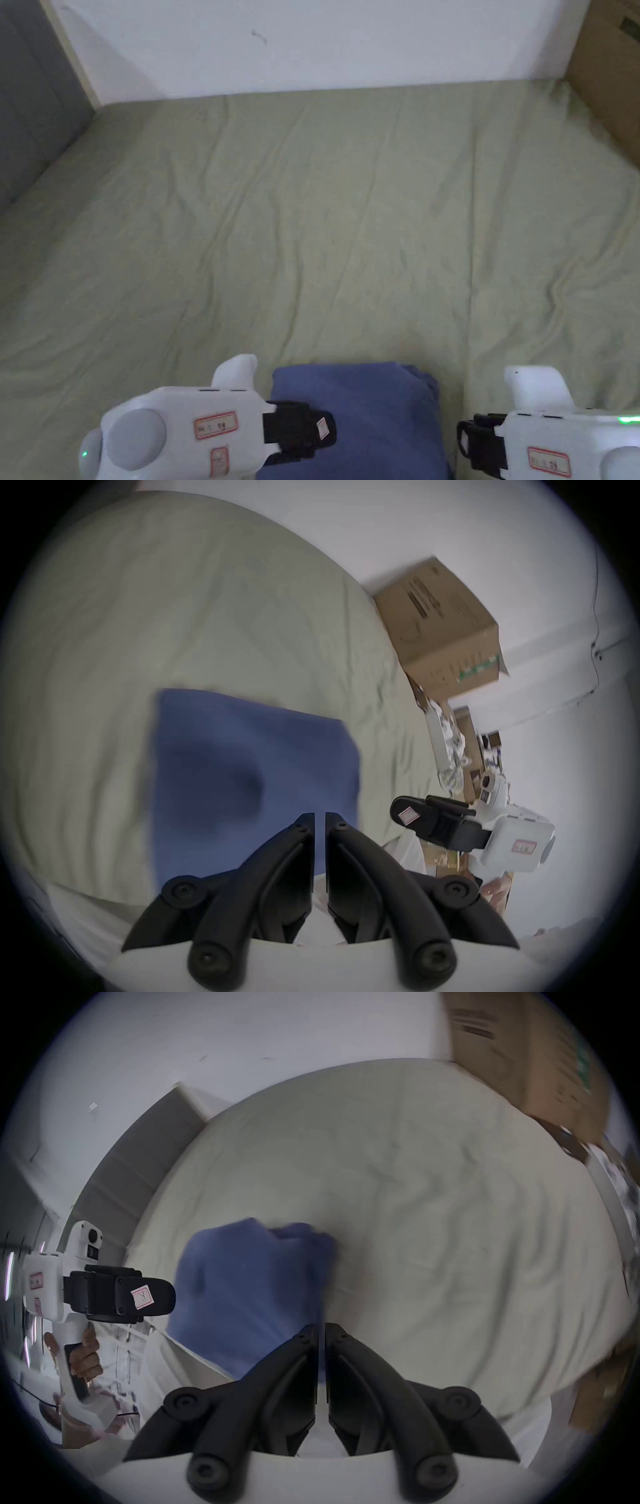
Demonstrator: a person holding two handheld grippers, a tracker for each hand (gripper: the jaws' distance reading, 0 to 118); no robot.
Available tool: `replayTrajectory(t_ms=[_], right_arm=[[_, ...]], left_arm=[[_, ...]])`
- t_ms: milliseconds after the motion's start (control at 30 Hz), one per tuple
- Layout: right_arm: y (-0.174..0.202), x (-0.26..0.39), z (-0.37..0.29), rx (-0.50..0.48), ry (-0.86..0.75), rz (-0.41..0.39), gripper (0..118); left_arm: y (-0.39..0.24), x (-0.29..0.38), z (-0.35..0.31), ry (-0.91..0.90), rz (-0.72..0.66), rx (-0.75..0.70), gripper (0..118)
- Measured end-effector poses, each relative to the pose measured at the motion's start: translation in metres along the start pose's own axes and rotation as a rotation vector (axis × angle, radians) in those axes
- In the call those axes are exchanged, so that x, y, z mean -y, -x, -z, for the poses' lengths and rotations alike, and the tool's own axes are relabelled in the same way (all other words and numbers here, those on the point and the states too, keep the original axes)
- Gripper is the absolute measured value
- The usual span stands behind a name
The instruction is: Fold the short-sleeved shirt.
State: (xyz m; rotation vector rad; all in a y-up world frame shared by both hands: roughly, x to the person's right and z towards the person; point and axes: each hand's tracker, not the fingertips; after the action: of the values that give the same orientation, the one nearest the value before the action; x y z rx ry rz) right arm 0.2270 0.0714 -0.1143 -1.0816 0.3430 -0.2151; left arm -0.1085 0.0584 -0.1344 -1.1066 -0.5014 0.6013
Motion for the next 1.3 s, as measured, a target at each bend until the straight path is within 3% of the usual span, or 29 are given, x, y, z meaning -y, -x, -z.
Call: replayTrajectory(t_ms=[67,100,200,267,333,433,500,633,700,733,767,800,900,1033,1200,1300], right_arm=[[0.014,-0.013,0.019,-0.041,0.016,-0.037,5],[0.019,-0.018,0.029,-0.051,0.032,-0.052,5],[0.028,-0.028,0.060,-0.029,0.081,-0.127,5],[0.026,-0.030,0.075,0.074,0.113,-0.152,5],[0.017,-0.029,0.080,0.047,0.119,-0.133,5],[0.005,-0.031,0.078,-0.002,0.130,-0.042,5],[0.002,-0.032,0.079,-0.005,0.133,-0.029,5],[0.004,-0.031,0.079,0.000,0.135,-0.029,5],[0.004,-0.031,0.079,0.004,0.134,-0.031,5],[0.006,-0.030,0.078,0.011,0.136,-0.032,5],[0.007,-0.031,0.077,0.025,0.139,-0.032,5],[0.007,-0.031,0.076,0.027,0.138,-0.029,5],[0.015,-0.034,0.068,-0.003,0.137,-0.002,5],[0.036,-0.037,0.056,0.001,0.106,-0.082,5],[0.052,-0.037,0.056,-0.015,0.095,-0.104,5],[0.063,-0.035,0.060,-0.017,0.105,-0.111,5]], left_arm=[[0.022,0.003,-0.014,-0.001,-0.029,-0.022,55],[0.032,0.004,-0.017,0.008,-0.046,-0.022,70],[0.062,-0.001,-0.013,0.027,-0.101,0.024,86],[0.079,-0.006,-0.001,0.048,-0.161,0.030,103],[0.091,-0.010,0.012,0.060,-0.210,0.030,113],[0.111,-0.022,0.039,0.083,-0.266,0.149,113],[0.115,-0.032,0.054,0.110,-0.336,0.189,114],[0.105,-0.039,0.085,0.157,-0.352,0.420,108],[0.098,-0.038,0.101,0.197,-0.335,0.367,86],[0.094,-0.037,0.107,0.209,-0.293,0.332,54],[0.090,-0.036,0.107,0.205,-0.225,0.268,37],[0.089,-0.034,0.105,0.196,-0.178,0.178,35],[0.096,-0.036,0.094,0.188,-0.187,0.236,34],[0.104,-0.056,0.050,0.154,-0.088,0.093,34],[0.151,-0.112,-0.038,0.128,0.062,-0.255,34],[0.188,-0.155,-0.079,0.159,0.059,-0.519,34]])
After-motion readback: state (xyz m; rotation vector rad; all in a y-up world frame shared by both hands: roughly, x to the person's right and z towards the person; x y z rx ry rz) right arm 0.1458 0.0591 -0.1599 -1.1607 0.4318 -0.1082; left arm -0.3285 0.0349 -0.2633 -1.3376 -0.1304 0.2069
